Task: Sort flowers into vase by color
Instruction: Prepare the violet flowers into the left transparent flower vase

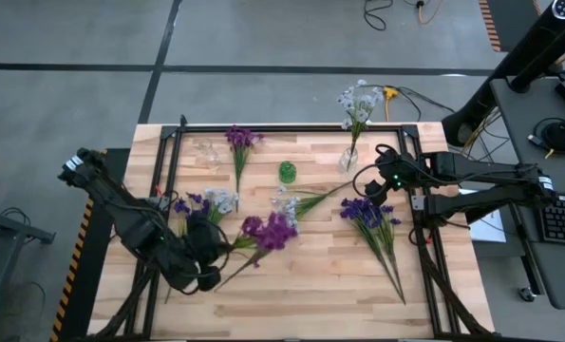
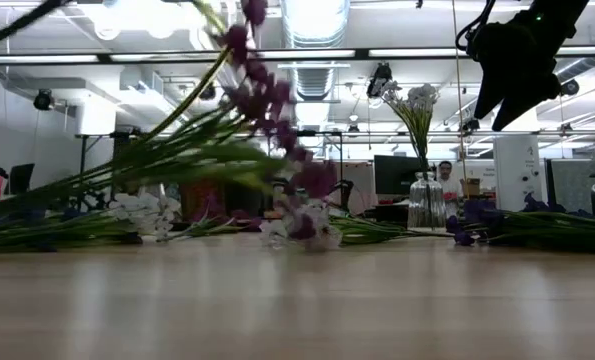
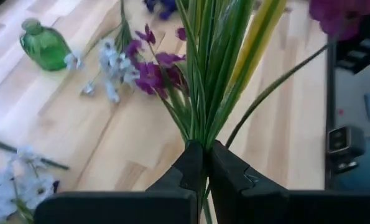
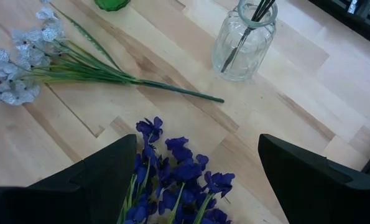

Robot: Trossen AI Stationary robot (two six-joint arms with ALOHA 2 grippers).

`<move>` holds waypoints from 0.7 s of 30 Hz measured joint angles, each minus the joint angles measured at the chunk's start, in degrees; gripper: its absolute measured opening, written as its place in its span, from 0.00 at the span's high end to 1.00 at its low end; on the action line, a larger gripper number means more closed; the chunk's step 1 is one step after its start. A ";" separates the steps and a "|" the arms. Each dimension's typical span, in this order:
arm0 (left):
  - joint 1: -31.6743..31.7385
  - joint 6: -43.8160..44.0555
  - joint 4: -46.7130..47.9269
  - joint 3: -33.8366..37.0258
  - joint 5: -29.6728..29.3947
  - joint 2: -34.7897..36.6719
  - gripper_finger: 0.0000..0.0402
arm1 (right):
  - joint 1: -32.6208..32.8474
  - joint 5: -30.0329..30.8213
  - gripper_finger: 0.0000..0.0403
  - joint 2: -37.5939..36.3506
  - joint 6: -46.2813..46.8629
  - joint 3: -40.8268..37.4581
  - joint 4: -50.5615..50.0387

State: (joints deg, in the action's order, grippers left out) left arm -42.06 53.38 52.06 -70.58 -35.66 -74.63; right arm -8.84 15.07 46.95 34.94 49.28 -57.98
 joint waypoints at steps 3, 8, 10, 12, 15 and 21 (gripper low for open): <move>0.01 4.71 3.12 -3.50 6.11 1.34 1.00 | 0.00 0.00 0.19 -0.01 0.00 0.00 0.00; -1.42 15.35 17.97 -13.71 17.97 -0.61 1.00 | 0.00 -0.01 0.19 -0.01 0.00 0.00 0.00; -1.43 17.54 26.09 -18.26 21.30 -2.28 1.00 | -0.01 0.00 0.19 0.00 0.00 0.00 0.00; -1.23 22.07 33.98 -22.10 21.10 -3.91 1.00 | 0.00 0.00 0.19 0.01 0.08 0.00 0.03; 0.85 27.25 37.92 -25.57 21.66 -5.89 1.00 | 0.00 0.14 0.19 0.00 0.43 0.00 0.20; 1.07 24.62 37.94 -31.97 10.66 -6.97 1.00 | 0.00 1.07 0.19 0.01 0.42 0.00 1.64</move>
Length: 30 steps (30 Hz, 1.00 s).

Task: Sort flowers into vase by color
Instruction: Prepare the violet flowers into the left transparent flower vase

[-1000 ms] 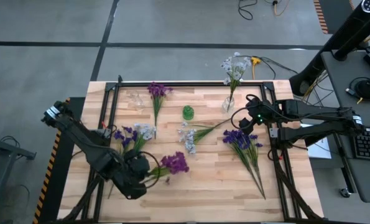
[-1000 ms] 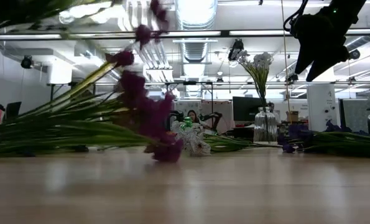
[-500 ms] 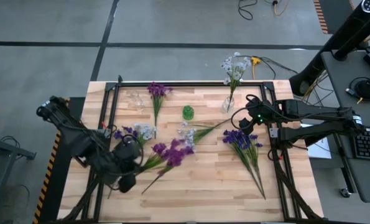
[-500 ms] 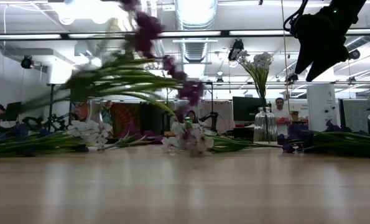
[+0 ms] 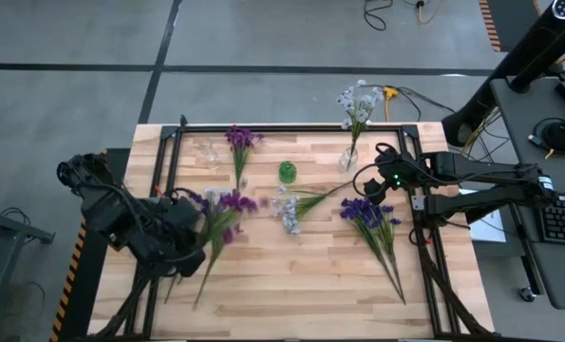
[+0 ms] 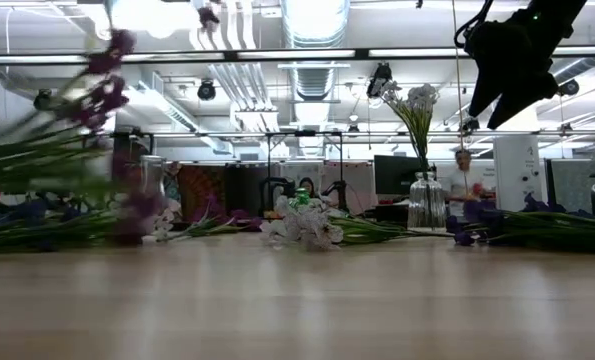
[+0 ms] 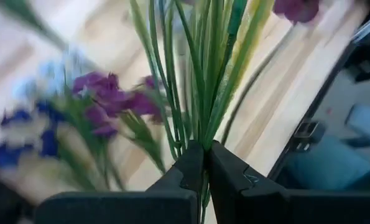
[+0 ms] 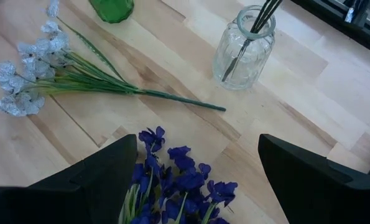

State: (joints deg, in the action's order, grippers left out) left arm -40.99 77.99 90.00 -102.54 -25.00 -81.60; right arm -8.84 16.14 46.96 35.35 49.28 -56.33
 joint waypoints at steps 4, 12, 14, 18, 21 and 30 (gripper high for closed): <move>-0.86 -3.25 0.06 -3.81 -4.50 -0.52 1.00 | 0.35 0.16 0.19 0.00 -0.05 0.00 -0.07; -0.89 -3.82 -0.14 -4.70 -8.61 -0.81 1.00 | 4.76 0.98 0.19 0.00 -10.92 -5.23 19.70; -0.90 -3.96 -1.03 -4.67 -10.88 -0.87 1.00 | 6.39 0.92 0.19 0.39 -13.39 -8.09 29.01; -0.92 -3.82 -1.91 -4.67 -17.41 -0.87 1.00 | 10.02 -0.42 0.19 2.69 -16.12 -15.21 51.15; -0.92 -3.24 -3.59 -4.65 -25.21 -0.87 1.00 | 12.28 -3.89 0.19 6.37 -15.73 -21.06 69.62; -0.74 -7.84 -8.05 -4.67 -33.00 -0.87 1.00 | 14.99 -7.15 0.19 25.02 -15.90 -24.21 99.56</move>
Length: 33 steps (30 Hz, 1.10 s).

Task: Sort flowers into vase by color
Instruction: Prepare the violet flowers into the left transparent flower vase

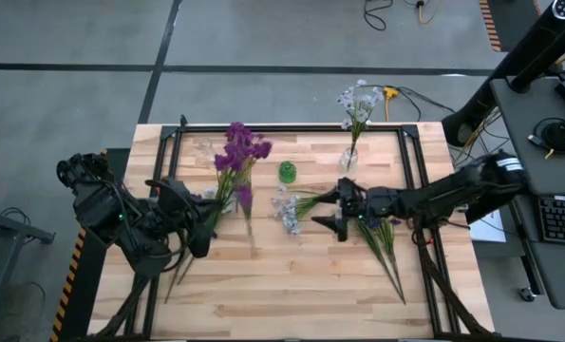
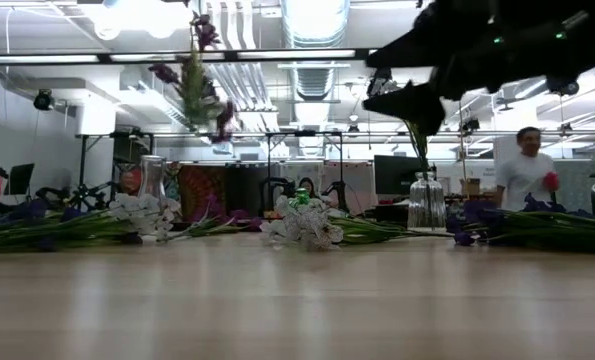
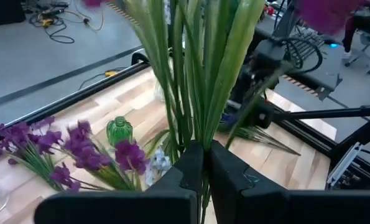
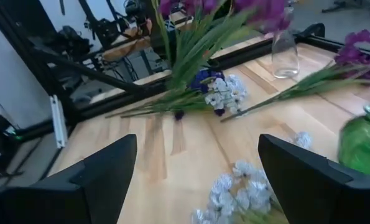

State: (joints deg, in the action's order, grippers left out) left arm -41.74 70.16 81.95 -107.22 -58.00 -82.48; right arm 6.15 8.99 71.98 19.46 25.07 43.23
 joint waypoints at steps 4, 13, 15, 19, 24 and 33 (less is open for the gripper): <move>-0.26 -0.15 -0.15 0.02 0.01 -0.04 1.00 | -0.02 0.01 0.19 5.54 -2.35 4.02 0.39; -0.48 -4.27 -5.47 0.09 -0.78 -0.09 1.00 | 0.62 -0.12 0.19 16.58 -8.57 14.98 0.14; -0.48 -5.90 -7.05 0.09 -1.09 -0.09 1.00 | 0.74 -2.46 0.19 19.43 -9.86 17.83 0.32; -0.48 -7.33 -7.87 0.09 -1.09 -0.09 1.00 | 1.32 -8.65 0.19 23.97 -11.55 21.92 0.06; -0.48 -8.07 -8.01 0.09 -1.34 -0.09 1.00 | 1.42 -8.89 0.19 26.81 -11.60 25.77 -6.39; -0.59 -8.65 -8.30 0.09 -1.47 -0.09 1.00 | 1.49 -4.20 0.22 28.66 -12.87 32.19 -20.85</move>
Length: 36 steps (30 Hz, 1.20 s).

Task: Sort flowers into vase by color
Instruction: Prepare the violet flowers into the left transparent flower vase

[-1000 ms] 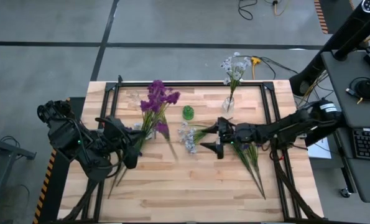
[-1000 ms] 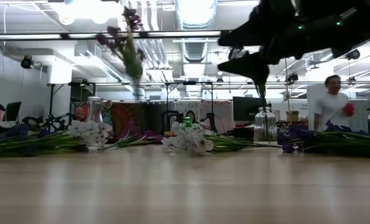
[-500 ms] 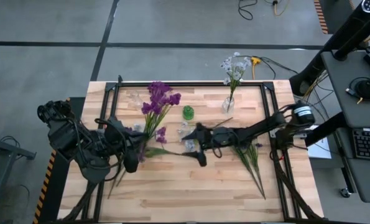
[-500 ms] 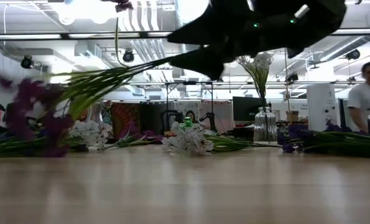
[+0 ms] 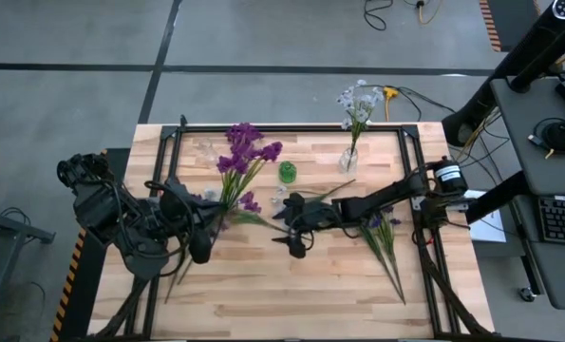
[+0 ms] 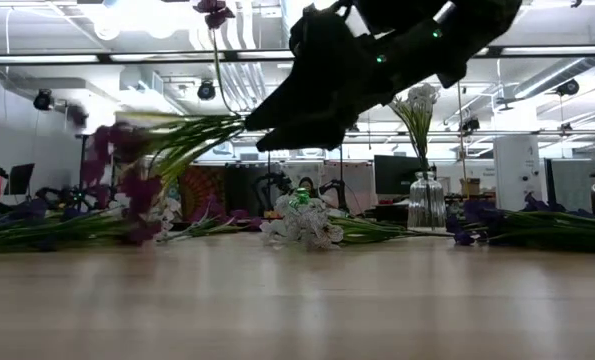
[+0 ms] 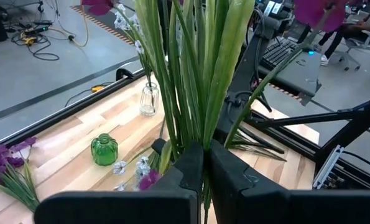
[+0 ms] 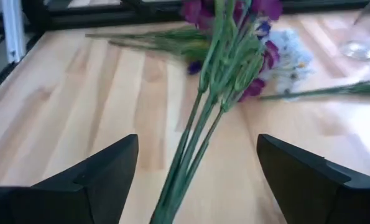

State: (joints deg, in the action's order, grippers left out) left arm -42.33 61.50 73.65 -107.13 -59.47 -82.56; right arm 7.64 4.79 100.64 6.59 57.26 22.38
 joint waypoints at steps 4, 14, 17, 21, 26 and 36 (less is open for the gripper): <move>-0.02 -0.60 0.00 0.00 0.01 0.00 1.00 | -0.01 0.30 0.31 -0.31 -0.06 0.19 -1.06; -0.02 -1.03 0.62 0.00 0.75 0.00 1.00 | 0.02 0.24 0.70 -0.35 -0.07 0.15 -1.12; -0.02 -1.03 1.60 0.00 1.14 0.00 1.00 | 0.36 0.25 0.82 -0.35 -0.62 0.15 -1.17; -0.02 -0.24 5.84 0.02 4.36 0.72 1.00 | 1.50 0.16 0.95 -0.43 -1.81 0.12 -1.60; -0.02 4.97 14.13 0.02 8.54 1.91 1.00 | 2.97 0.18 0.96 -1.24 -2.02 0.17 -4.89; 0.15 4.85 16.33 0.35 7.70 3.14 1.00 | 6.44 0.38 0.96 -6.85 -3.51 0.19 -18.67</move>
State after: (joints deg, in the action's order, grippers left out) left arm -42.18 66.35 89.98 -106.78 -51.77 -79.42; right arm 14.08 5.17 93.79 3.08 57.45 3.71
